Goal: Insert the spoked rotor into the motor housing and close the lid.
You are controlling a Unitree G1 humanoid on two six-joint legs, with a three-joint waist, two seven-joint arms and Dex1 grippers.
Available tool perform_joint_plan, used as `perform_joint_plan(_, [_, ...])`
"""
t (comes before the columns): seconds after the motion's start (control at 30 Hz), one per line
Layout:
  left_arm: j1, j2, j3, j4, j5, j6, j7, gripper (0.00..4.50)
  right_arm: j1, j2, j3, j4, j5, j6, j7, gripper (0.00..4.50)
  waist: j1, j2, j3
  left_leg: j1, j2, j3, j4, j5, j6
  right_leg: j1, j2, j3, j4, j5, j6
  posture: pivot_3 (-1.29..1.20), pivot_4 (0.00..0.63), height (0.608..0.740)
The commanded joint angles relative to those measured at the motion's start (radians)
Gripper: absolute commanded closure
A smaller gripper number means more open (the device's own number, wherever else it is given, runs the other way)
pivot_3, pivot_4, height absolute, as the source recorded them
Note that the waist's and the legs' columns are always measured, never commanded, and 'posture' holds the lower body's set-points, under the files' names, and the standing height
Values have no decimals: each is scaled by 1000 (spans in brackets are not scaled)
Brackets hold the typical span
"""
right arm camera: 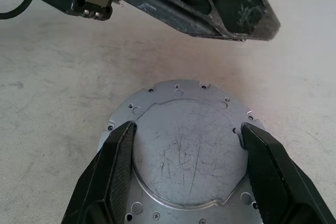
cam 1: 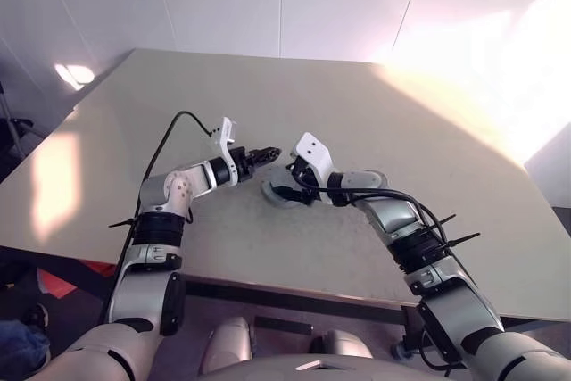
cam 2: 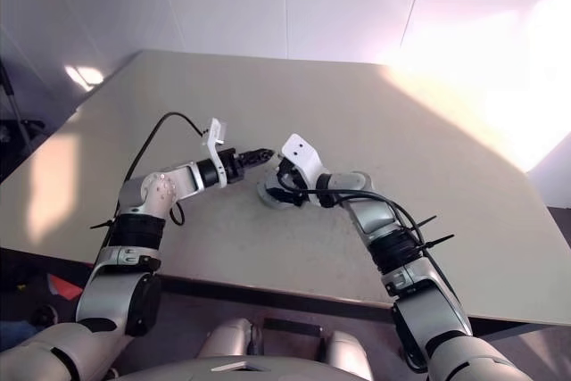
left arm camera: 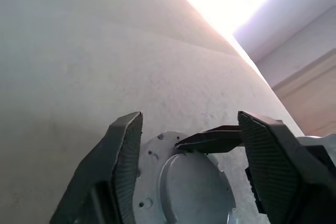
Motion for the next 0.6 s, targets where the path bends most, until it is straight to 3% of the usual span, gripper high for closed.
perform_joint_plan(0.03, [-11,0,20,-15,-41,33,-5,3009,40,-25,27,81,-48,59,-3,1389,0,0,0,0,0,0,0,0,0,0,0,0,0,0,0,0,0,740])
perform_joint_plan(0.17, [14,5,30,-13,-62,81,7,4446,42,-27,22,79,-47,62,-8,1389,0,0,0,0,0,0,0,-1,1,0,0,0,0,0,0,0,0,740])
perform_joint_plan(0.6, [78,20,-42,11,15,153,99,4478,25,-19,5,98,-42,73,-21,1389,1,3,-1,6,-1,0,-1,-1,2,7,0,2,-2,-5,8,0,0,740])
